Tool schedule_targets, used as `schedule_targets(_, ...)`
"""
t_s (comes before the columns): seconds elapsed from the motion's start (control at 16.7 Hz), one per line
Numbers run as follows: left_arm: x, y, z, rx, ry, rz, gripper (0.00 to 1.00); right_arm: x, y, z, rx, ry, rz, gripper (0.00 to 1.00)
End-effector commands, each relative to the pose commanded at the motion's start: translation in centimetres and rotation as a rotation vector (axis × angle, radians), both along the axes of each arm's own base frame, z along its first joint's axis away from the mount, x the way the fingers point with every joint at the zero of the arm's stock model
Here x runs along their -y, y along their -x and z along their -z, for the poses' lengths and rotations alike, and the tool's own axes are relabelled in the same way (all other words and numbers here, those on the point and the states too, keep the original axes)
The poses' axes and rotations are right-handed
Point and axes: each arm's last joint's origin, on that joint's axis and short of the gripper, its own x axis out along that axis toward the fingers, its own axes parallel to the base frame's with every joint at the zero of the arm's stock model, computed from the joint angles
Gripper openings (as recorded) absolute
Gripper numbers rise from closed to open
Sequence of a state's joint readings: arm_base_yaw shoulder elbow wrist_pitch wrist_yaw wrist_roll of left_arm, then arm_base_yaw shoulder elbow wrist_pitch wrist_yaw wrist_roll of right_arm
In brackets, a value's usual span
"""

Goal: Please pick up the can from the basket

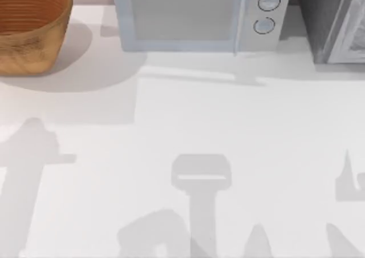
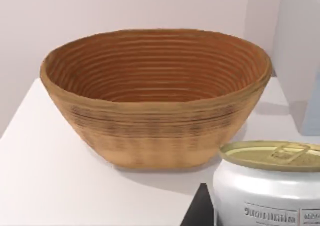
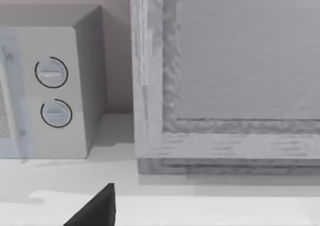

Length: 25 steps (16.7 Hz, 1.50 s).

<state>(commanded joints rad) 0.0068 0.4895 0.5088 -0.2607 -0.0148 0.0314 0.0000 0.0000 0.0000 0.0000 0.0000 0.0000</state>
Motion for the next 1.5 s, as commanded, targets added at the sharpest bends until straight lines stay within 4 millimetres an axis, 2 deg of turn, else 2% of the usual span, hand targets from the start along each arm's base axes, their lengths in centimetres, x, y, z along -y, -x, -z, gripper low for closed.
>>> schedule_targets(0.24,0.2,2.3,6.7,0.146,0.015,0.010,0.00,0.0,0.0,0.0,0.000,0.000,0.000,1.00)
schedule_targets(0.36,0.2,2.6,8.9,0.199,0.022,0.015,0.00,0.0,0.0,0.0,0.000,0.000,0.000,1.00)
schedule_targets(0.48,0.2,2.7,10.2,0.233,0.027,0.018,0.00,0.0,0.0,0.0,0.000,0.000,0.000,1.00)
schedule_targets(0.9,0.2,2.7,10.6,0.235,0.026,0.017,0.00,0.0,0.0,0.0,0.000,0.000,0.000,1.00)
schedule_targets(1.14,0.3,2.2,10.7,0.179,0.031,0.050,0.00,0.0,0.0,0.0,0.000,0.000,0.000,1.00)
schedule_targets(1.32,0.6,1.3,9.8,0.147,0.038,0.127,0.00,0.0,0.0,0.0,0.000,0.000,0.000,1.00)
schedule_targets(1.5,1.0,-0.3,7.8,0.150,0.047,0.249,0.00,0.0,0.0,0.0,0.000,0.000,0.000,1.00)
